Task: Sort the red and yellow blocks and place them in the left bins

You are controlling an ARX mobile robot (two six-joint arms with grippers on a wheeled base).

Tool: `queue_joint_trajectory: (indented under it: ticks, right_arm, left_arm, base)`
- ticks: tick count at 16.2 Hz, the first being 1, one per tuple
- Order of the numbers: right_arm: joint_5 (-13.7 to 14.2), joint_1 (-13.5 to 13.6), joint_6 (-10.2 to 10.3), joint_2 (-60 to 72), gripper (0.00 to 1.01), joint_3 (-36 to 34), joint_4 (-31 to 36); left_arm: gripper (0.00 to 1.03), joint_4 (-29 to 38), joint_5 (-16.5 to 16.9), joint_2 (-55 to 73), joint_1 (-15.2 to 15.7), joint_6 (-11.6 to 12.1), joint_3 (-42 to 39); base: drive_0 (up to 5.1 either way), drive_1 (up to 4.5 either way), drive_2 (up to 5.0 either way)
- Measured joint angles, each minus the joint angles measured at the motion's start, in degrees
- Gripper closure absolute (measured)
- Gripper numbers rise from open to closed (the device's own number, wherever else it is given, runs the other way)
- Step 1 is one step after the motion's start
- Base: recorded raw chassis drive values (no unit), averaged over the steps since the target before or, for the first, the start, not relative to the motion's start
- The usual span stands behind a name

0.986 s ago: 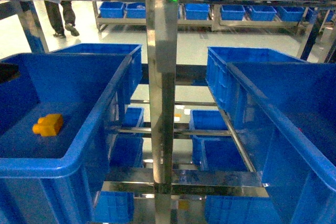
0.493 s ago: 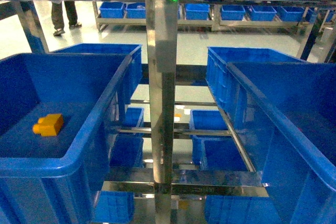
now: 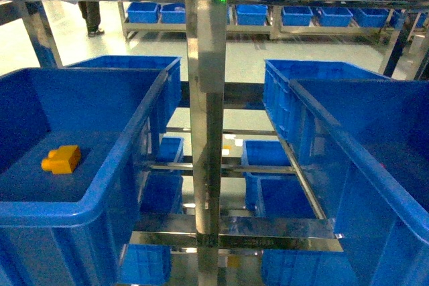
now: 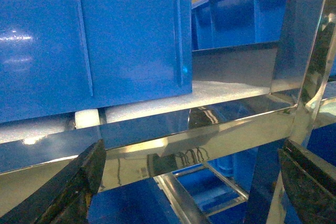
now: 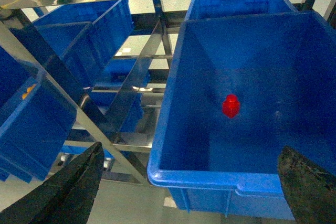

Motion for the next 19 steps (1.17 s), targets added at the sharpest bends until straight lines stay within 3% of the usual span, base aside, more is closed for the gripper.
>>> queue_joint_trajectory:
  ticks: [2, 3, 4, 6, 7, 8, 9, 12, 13, 19]
  right_arm:
    - [0.3, 0.0, 0.0, -0.1, 0.03, -0.2, 1.2]
    - [8.3, 2.7, -0.4, -4.0, 0.15, -7.0, 16.8]
    - [12.1, 4.1, -0.6, -7.7, 0.24, -12.1, 23.5]
    - [15.8, 5.3, -1.0, -10.8, 0.40, -17.9, 31.4]
    - [19.5, 7.1, -1.0, -11.4, 0.48, -19.3, 32.7]
    - [21.6, 10.8, -1.0, -12.6, 0.59, -21.5, 33.3]
    - [21.1, 11.8, -1.1, -13.6, 0.66, -23.0, 33.5]
    - [22.1, 11.2, -1.2, -17.0, 0.97, -27.3, 34.4]
    - [22.1, 11.3, -1.3, -17.8, 0.99, -28.1, 34.5]
    - [22.1, 11.3, -1.3, -23.7, 0.99, -33.3, 33.7]
  left_arm:
    - [0.05, -0.2, -0.4, 0.0, 0.0, -0.7, 0.0]
    - [0.16, -8.8, -11.2, -2.2, -3.1, 0.2, 0.8]
    - [0.25, -10.7, -17.8, -4.5, -4.0, 0.9, -1.2]
    - [0.39, -9.5, -23.8, -7.5, -4.2, 1.4, -5.9]
    - [0.48, -8.8, -25.2, -9.0, -3.9, 1.4, -8.5]
    - [0.57, -8.0, -25.4, -10.1, -3.8, 1.4, -10.5]
    - [0.66, -7.6, -25.4, -11.2, -3.8, 1.4, -12.4]
    - [0.97, -6.9, -25.3, -15.8, -4.0, 1.4, -17.9]
    - [1.01, -6.8, -25.3, -17.2, -4.0, 1.5, -19.1]
    - [1.01, -10.0, -25.3, -27.1, -4.0, 1.6, -25.9]
  base:
    - [0.0, 0.00, 0.0]
    - [0.0, 0.00, 0.0]
    - [0.0, 0.00, 0.0]
    - [0.0, 0.00, 0.0]
    - [0.0, 0.00, 0.0]
    - [0.0, 0.00, 0.0]
    - [0.0, 0.00, 0.0]
    - [0.0, 0.00, 0.0]
    - [0.0, 0.00, 0.0]
    - [0.0, 0.00, 0.0]
